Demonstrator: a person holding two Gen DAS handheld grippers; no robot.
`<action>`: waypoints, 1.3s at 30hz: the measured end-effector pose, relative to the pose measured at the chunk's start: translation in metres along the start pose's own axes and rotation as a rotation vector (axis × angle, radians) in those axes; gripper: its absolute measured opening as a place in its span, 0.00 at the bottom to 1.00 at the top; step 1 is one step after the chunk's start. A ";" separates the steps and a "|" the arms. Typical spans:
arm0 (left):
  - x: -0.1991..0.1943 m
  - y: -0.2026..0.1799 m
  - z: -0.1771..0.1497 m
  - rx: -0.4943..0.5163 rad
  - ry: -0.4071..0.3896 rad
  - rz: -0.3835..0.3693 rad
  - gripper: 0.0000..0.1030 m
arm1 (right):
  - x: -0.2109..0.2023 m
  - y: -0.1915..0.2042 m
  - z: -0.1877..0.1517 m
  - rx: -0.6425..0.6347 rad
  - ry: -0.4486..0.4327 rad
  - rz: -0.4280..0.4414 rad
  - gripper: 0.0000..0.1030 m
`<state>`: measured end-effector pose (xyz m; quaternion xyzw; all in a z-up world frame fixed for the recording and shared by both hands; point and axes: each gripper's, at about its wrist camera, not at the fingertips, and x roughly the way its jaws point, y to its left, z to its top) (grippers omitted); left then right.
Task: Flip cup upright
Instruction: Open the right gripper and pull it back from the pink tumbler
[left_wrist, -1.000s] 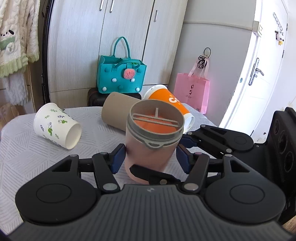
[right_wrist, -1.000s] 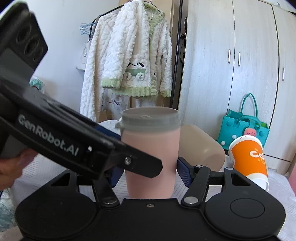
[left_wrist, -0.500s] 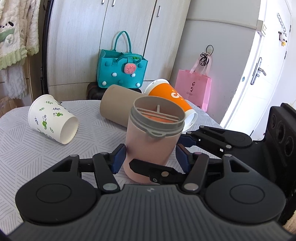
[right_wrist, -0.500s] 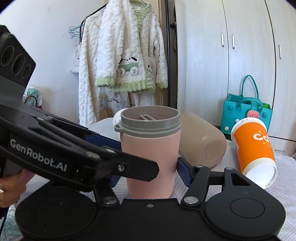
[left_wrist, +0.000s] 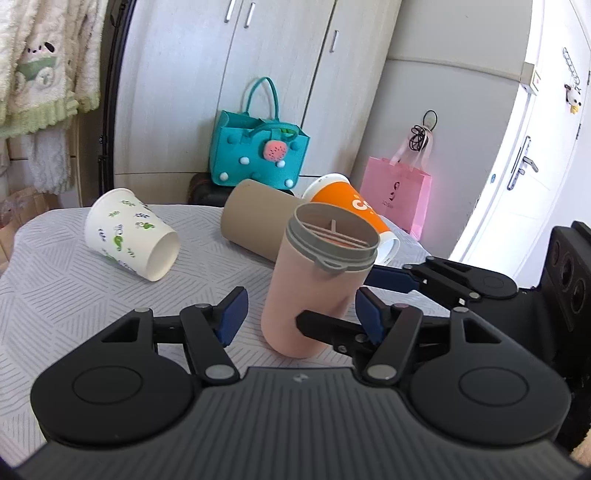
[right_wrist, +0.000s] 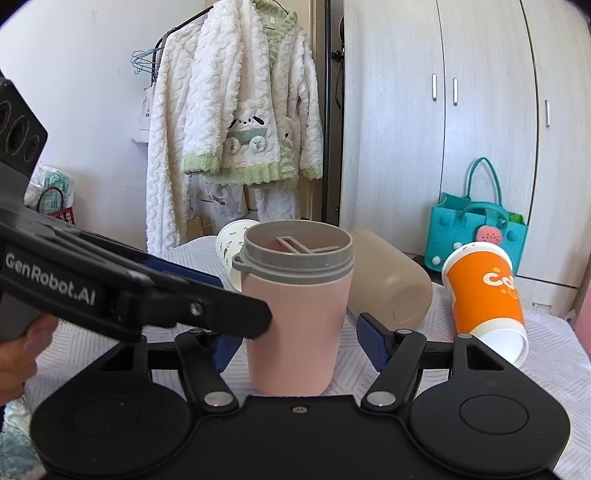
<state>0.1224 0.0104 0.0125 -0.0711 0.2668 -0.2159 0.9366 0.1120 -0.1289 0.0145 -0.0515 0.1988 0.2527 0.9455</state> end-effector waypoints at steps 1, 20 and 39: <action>-0.003 0.000 -0.001 -0.002 -0.004 0.008 0.62 | -0.002 0.000 0.000 0.001 0.000 -0.004 0.71; -0.097 -0.033 -0.028 -0.008 -0.071 0.183 0.73 | -0.102 0.013 -0.009 0.107 -0.047 -0.161 0.75; -0.145 -0.068 -0.057 0.033 -0.120 0.244 0.91 | -0.166 0.051 -0.018 0.057 -0.113 -0.267 0.93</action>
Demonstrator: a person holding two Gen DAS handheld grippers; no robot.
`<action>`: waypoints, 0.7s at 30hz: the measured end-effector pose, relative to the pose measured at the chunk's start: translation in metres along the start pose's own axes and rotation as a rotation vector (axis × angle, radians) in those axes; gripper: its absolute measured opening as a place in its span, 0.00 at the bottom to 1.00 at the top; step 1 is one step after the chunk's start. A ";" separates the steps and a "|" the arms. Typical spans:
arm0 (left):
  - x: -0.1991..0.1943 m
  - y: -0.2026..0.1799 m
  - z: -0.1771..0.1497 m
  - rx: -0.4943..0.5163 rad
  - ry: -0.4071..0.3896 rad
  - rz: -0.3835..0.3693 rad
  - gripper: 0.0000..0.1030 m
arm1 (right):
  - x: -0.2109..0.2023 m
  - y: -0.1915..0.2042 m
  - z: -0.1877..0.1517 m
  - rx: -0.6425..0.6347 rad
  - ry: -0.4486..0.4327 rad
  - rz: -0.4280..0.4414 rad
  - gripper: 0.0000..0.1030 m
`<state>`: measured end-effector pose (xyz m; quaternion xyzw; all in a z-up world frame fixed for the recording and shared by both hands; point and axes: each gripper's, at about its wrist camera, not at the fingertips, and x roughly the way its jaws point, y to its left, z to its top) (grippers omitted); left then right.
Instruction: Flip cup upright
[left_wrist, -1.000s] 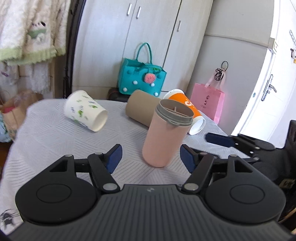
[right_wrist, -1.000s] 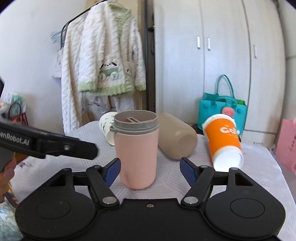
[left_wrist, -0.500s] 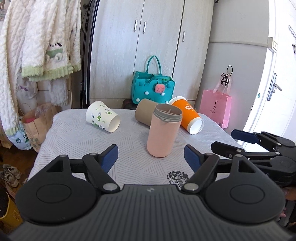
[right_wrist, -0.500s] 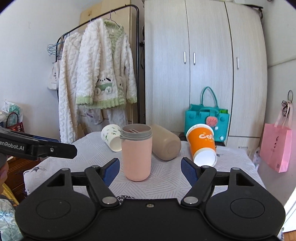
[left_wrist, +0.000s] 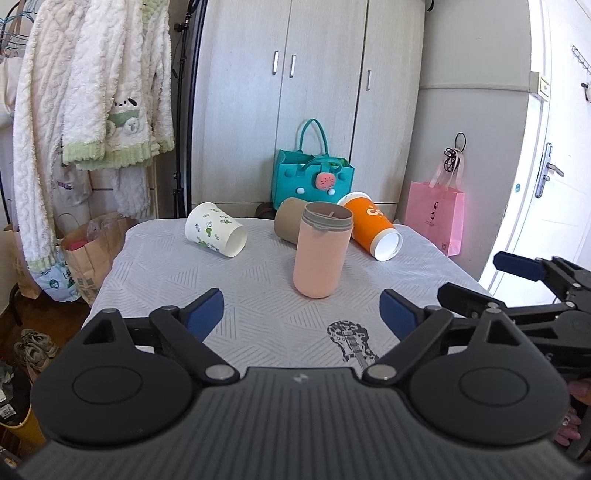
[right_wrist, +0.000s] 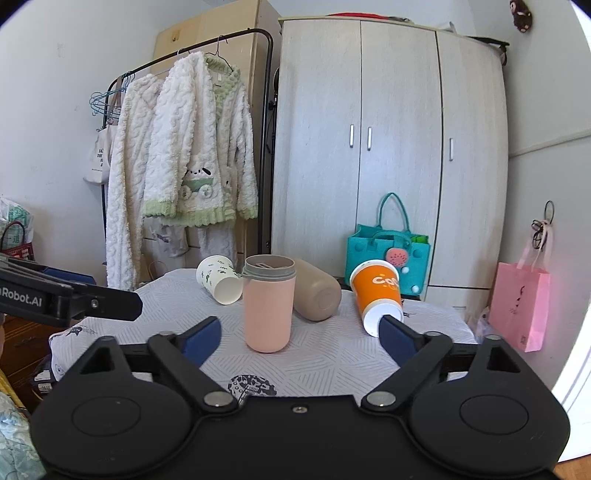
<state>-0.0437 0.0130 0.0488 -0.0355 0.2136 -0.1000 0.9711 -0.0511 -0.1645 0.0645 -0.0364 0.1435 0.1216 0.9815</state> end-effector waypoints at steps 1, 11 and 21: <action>-0.001 0.000 -0.001 0.000 0.002 0.006 0.92 | -0.002 0.002 0.000 -0.008 0.002 -0.006 0.93; 0.000 0.001 -0.008 0.001 0.031 0.104 1.00 | -0.007 0.011 -0.005 -0.018 0.015 -0.087 1.00; 0.002 -0.003 -0.015 0.021 0.007 0.177 1.00 | -0.002 0.012 -0.009 0.011 0.044 -0.154 1.00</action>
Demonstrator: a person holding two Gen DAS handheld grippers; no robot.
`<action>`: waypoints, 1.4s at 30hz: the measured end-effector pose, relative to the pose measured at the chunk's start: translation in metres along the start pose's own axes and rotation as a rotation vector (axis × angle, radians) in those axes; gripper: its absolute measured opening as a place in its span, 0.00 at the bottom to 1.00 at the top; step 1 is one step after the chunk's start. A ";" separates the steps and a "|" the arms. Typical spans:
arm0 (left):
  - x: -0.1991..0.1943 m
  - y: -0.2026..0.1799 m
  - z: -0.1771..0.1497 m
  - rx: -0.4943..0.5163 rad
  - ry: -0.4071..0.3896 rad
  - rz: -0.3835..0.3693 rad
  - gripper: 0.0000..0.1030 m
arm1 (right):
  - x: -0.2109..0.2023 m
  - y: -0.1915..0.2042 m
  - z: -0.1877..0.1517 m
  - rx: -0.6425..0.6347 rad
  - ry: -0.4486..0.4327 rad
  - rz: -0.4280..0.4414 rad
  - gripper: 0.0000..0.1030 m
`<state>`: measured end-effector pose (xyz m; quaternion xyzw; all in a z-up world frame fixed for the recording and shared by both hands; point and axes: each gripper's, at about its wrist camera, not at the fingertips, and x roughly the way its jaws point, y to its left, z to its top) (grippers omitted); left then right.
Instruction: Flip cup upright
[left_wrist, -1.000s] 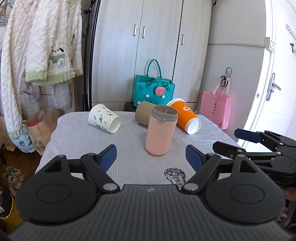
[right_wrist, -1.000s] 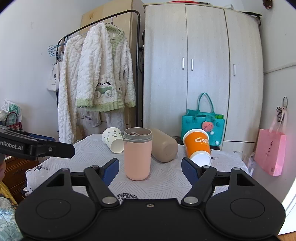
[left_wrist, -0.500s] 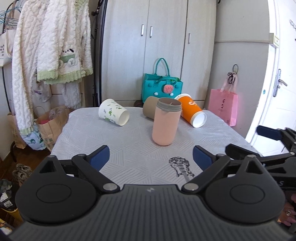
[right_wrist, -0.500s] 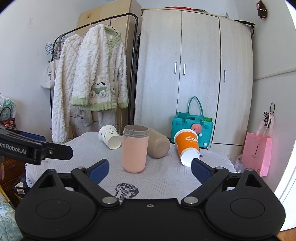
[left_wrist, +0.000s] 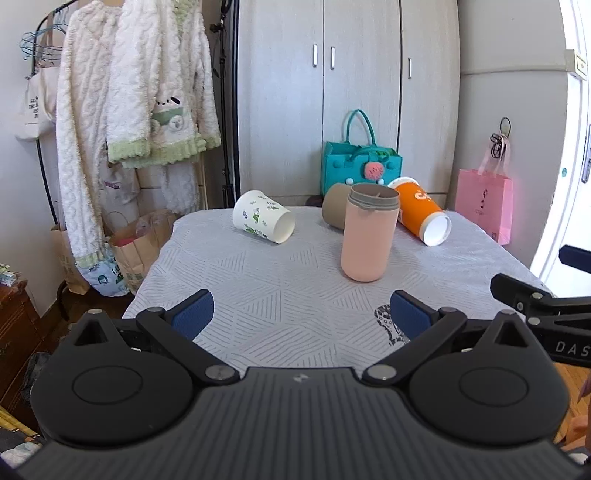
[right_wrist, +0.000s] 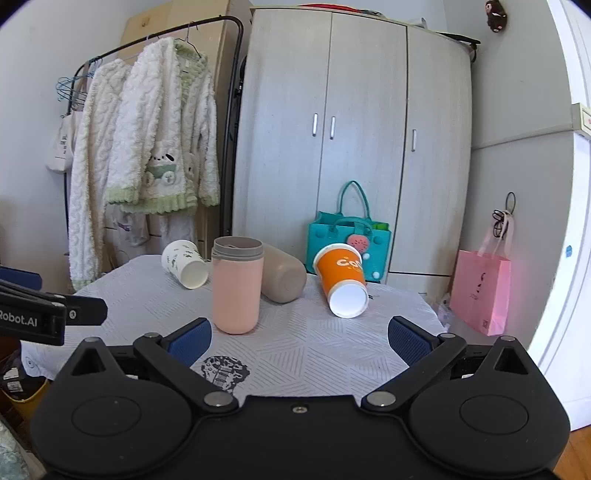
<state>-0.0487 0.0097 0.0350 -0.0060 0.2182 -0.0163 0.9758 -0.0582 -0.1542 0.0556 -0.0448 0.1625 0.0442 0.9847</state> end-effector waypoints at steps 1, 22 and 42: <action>0.000 0.000 -0.001 -0.003 -0.005 -0.008 1.00 | 0.000 0.000 -0.001 0.003 0.002 -0.005 1.00; 0.017 0.009 -0.013 -0.015 0.054 -0.006 1.00 | 0.006 -0.003 -0.012 0.028 0.057 -0.105 1.00; 0.024 0.018 -0.013 -0.059 0.058 0.077 1.00 | 0.009 -0.008 -0.011 0.076 0.059 -0.115 1.00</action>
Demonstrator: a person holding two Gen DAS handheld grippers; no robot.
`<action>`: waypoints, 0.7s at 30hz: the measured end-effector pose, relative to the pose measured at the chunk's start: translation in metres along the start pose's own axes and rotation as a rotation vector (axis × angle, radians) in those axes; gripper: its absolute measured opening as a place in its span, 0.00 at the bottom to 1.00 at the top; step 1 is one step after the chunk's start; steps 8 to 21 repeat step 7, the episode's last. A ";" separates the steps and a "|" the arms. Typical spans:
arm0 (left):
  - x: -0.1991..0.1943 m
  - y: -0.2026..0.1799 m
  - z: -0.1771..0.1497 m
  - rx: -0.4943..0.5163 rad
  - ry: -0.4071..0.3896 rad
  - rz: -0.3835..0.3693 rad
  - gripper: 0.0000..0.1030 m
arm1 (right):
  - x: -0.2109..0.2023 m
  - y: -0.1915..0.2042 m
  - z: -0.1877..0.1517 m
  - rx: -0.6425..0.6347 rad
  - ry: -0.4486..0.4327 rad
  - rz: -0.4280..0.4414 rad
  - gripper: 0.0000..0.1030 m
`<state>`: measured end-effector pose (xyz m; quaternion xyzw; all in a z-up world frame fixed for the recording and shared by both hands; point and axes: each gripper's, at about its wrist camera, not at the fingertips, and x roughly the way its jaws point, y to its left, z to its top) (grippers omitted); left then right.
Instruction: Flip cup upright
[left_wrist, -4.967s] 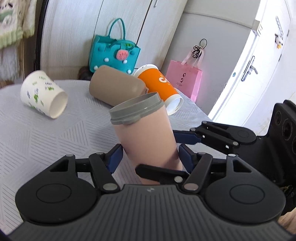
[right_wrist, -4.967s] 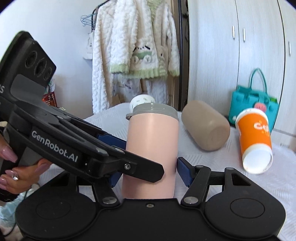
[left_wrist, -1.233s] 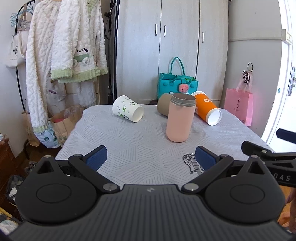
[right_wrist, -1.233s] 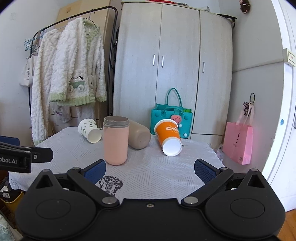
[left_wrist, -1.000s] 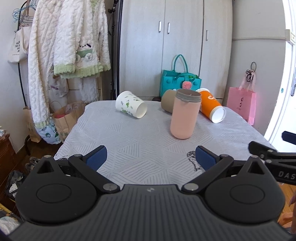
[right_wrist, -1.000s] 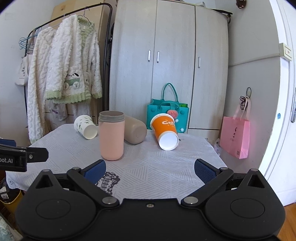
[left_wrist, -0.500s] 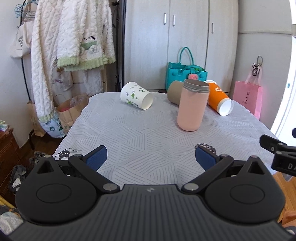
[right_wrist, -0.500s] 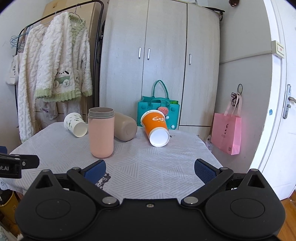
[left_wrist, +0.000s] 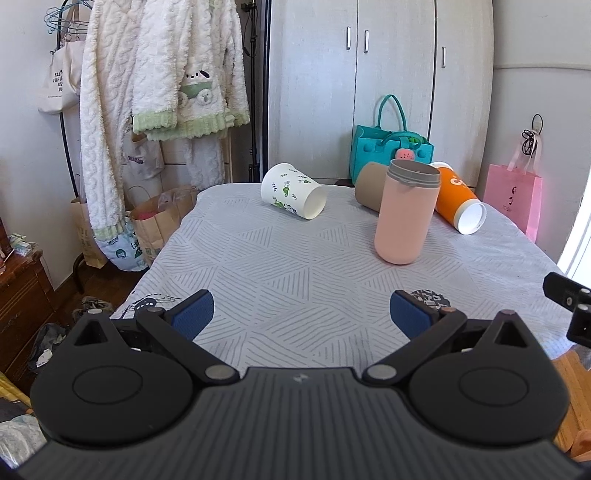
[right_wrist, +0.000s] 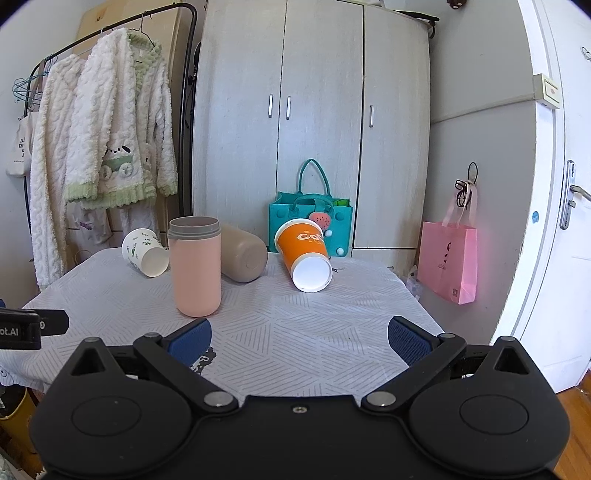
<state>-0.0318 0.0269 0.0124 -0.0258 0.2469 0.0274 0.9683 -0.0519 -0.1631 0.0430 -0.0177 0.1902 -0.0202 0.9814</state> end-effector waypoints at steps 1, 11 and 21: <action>0.000 0.000 0.000 0.000 -0.003 -0.001 1.00 | 0.000 0.000 0.000 0.000 0.000 0.000 1.00; -0.002 0.001 0.000 0.002 -0.010 -0.001 1.00 | 0.000 -0.001 -0.001 0.001 0.004 -0.002 1.00; -0.002 0.001 0.000 0.002 -0.010 -0.001 1.00 | 0.000 -0.001 -0.001 0.001 0.004 -0.002 1.00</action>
